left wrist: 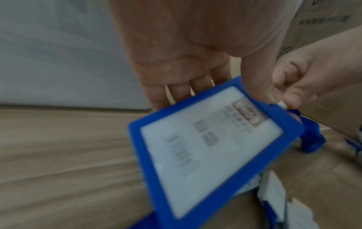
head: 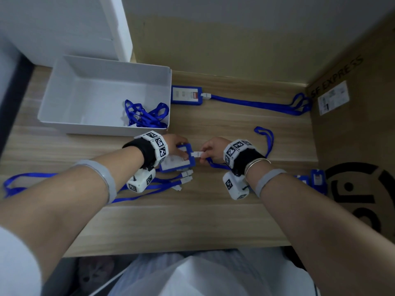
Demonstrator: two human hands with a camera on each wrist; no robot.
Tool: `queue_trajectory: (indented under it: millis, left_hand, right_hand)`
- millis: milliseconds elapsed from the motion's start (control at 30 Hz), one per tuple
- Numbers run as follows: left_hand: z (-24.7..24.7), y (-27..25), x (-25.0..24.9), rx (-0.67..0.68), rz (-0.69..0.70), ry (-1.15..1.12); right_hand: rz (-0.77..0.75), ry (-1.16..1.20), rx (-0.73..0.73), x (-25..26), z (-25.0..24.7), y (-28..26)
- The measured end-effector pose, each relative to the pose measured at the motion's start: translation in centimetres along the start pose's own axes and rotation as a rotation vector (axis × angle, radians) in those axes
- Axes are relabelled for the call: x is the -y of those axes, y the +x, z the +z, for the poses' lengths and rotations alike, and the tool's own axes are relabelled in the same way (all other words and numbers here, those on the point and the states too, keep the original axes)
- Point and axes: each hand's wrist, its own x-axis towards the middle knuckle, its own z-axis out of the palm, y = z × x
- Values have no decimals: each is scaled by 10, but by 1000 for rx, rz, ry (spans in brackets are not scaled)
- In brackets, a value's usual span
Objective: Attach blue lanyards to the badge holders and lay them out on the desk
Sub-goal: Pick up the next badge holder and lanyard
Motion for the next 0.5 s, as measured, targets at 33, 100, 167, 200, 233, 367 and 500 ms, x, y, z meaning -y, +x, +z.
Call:
queue_trajectory:
  millis: [33,100,167,200,233,367,500]
  left_hand:
    - [1,1,-3,4,27,-14]
    - [2,4,-8,13,61,-14]
    - [4,5,-10,30,65,-15]
    - [4,6,-10,37,68,-18]
    - [4,6,-10,41,73,-14]
    - [1,6,-12,33,108,5]
    - [-1,5,-14,4,123,13]
  right_hand:
    - [-9,20,1,2,1,1]
    - [-28,50,1,5,2,3]
    - [-34,105,-20,4,3,5]
    - [-33,129,-30,4,4,5]
    - [-36,134,-34,4,4,6]
    - [-80,116,-19,3,1,7]
    - [-106,96,-43,5,-3,4]
